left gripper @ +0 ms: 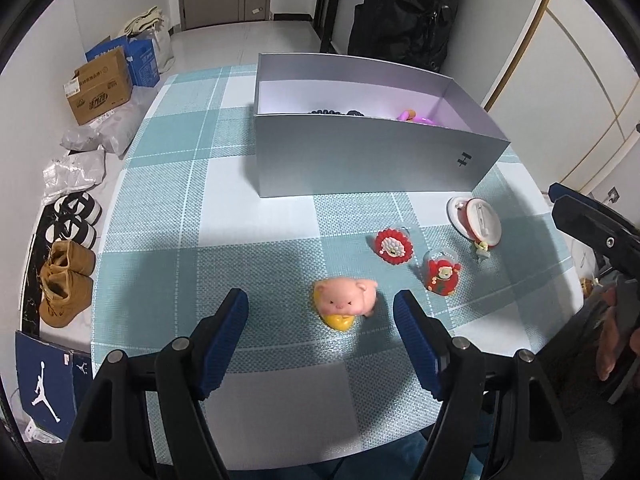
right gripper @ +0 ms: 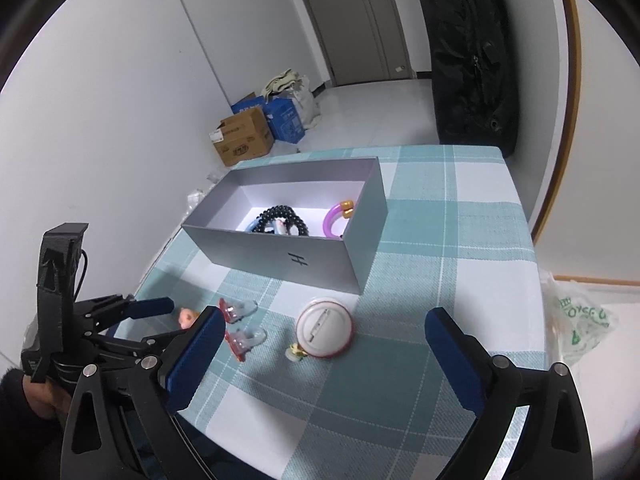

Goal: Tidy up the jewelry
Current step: 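Move the left tool to the pink pig figurine and grasp it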

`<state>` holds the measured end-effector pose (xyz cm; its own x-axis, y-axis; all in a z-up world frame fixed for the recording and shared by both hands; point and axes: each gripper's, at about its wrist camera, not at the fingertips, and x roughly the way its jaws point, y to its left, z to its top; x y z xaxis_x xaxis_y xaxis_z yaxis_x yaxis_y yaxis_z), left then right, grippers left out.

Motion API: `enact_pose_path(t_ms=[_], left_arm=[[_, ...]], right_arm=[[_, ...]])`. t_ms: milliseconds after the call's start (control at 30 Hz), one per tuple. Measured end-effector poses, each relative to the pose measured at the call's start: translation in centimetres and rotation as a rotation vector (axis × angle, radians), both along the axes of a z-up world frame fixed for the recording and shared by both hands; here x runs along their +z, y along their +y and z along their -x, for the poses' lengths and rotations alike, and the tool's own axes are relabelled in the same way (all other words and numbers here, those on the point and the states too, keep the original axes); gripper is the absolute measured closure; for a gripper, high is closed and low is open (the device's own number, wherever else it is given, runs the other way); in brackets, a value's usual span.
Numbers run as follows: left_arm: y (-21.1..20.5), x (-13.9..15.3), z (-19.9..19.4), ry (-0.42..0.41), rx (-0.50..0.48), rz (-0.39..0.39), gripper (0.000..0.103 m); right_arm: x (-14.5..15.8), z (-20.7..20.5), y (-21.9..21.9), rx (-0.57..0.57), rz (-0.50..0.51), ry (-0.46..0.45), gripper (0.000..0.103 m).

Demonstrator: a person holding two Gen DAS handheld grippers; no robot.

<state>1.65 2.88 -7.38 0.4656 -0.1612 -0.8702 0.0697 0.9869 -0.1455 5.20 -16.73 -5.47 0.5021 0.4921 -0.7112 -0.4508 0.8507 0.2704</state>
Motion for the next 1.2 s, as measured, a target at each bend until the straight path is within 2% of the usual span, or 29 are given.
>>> enact_pose_path(t_ms=[167, 333, 400, 433, 467, 500, 567, 767, 1067, 1200], left_arm=[[0.1, -0.1, -0.1, -0.015, -0.003, -0.005, 0.032], [-0.1, -0.2, -0.2, -0.020, -0.012, 0.001, 0.033], [-0.4, -0.2, -0.1, -0.021, -0.027, -0.010, 0.045], [-0.5, -0.2, -0.1, -0.021, -0.034, -0.023, 0.046], [-0.7, -0.2, 0.0, -0.023, -0.043, -0.032, 0.052], [-0.8, -0.2, 0.0, -0.025, -0.047, -0.037, 0.062], [-0.8, -0.1, 0.0, -0.027, -0.060, -0.031, 0.074], [-0.9, 0.0, 0.0, -0.027, -0.081, -0.024, 0.074], [-0.6, 1.2, 0.0, -0.056, -0.069, 0.045, 0.074], [-0.6, 2.2, 0.2, -0.084, -0.065, 0.079, 0.074]], right_arm=[[-0.2, 0.2, 0.0, 0.002, 0.019, 0.007, 0.002], [0.0, 0.4, -0.5, -0.007, -0.010, 0.007, 0.002], [-0.2, 0.3, -0.8, -0.017, -0.017, 0.025, 0.002], [-0.3, 0.3, -0.8, -0.021, -0.014, 0.032, 0.002], [-0.4, 0.2, -0.8, -0.023, -0.010, 0.036, 0.002], [-0.5, 0.2, -0.8, -0.022, -0.004, 0.037, 0.002], [-0.5, 0.3, -0.5, -0.019, 0.013, 0.036, 0.002], [-1.2, 0.3, 0.1, -0.006, 0.062, 0.045, 0.003], [-2.3, -0.1, 0.6, -0.008, 0.123, 0.061, 0.003], [-3.0, -0.3, 1.2, 0.003, 0.159, 0.072, 0.014]])
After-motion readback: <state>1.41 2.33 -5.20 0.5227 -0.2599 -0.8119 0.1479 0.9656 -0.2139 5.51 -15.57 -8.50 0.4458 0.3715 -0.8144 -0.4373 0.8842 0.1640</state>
